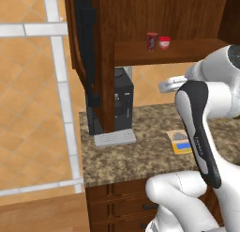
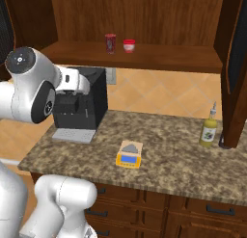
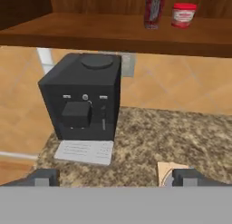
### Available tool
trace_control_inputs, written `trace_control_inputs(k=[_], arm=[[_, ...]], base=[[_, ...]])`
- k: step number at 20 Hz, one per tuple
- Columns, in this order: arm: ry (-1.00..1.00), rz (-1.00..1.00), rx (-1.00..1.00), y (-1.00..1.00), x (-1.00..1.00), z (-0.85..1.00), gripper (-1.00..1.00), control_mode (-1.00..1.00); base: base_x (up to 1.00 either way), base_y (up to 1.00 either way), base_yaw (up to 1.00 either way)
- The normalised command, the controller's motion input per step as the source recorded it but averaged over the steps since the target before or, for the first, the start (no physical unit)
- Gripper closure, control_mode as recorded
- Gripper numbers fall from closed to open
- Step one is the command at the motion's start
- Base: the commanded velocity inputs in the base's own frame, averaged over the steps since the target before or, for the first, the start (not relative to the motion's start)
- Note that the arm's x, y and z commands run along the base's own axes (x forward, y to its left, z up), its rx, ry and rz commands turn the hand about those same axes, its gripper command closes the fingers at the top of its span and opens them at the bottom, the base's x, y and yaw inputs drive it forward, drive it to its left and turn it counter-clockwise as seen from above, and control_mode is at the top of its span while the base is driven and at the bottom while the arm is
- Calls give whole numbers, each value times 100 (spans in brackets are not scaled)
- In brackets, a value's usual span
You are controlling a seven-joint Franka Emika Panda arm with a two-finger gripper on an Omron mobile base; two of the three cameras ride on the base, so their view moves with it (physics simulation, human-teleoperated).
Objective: Pick the yogurt and place it on the digital scale for weighing, and close the cabinet.
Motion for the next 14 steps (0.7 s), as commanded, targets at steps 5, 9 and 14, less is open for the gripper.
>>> trace_control_inputs(k=[5, 9, 14], arm=[[-31, 0, 0, -6, -28, 76, -100, -100], [-16, 0, 0, -17, -6, 49, -100, -100], [-5, -1, 0, -16, 2, 45, -100, -100]], base=[[0, 0, 0], [0, 0, 0], [0, 0, 0]])
